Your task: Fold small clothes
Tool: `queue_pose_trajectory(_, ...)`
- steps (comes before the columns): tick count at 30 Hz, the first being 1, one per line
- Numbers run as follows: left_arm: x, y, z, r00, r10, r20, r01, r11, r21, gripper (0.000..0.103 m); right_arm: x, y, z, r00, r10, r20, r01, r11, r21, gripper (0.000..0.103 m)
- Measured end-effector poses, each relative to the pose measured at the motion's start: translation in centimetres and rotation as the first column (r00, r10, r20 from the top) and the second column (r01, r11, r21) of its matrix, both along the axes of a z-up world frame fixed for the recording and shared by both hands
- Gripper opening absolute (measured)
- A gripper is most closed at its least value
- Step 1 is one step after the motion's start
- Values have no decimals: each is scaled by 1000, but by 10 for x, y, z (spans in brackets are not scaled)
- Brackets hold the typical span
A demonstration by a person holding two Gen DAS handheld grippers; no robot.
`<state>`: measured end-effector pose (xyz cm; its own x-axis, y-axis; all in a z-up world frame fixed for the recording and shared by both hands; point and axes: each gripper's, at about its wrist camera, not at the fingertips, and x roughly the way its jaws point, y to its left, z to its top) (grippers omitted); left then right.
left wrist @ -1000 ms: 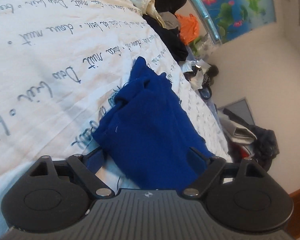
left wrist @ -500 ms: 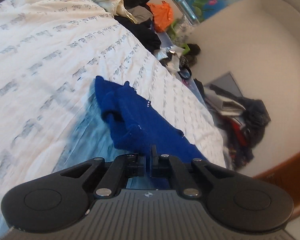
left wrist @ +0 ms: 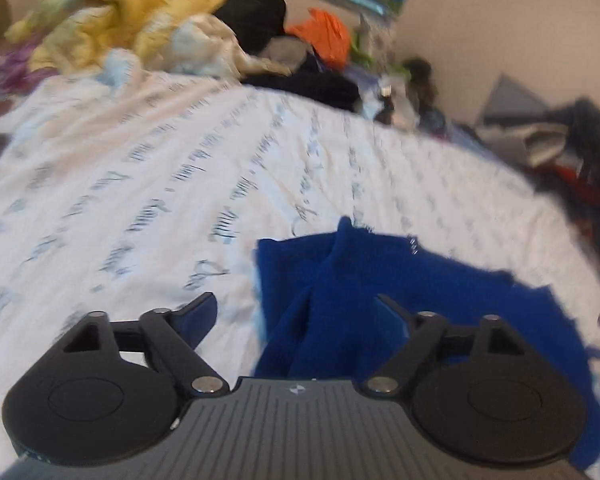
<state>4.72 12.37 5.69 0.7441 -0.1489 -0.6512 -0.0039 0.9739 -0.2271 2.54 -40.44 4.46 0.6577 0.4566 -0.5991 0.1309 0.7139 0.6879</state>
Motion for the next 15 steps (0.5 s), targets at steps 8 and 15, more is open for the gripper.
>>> queue_pose_trajectory(8,50,-49,-25,999,-38,15,33,963,268,22,50,69,1,982,184,34,-163,931,-327,10)
queue_pose_trajectory(15,9,-38,-18,983,-14,181,-44,949,311,87,41,43,-3,993,117,14,-108,953,-285,43)
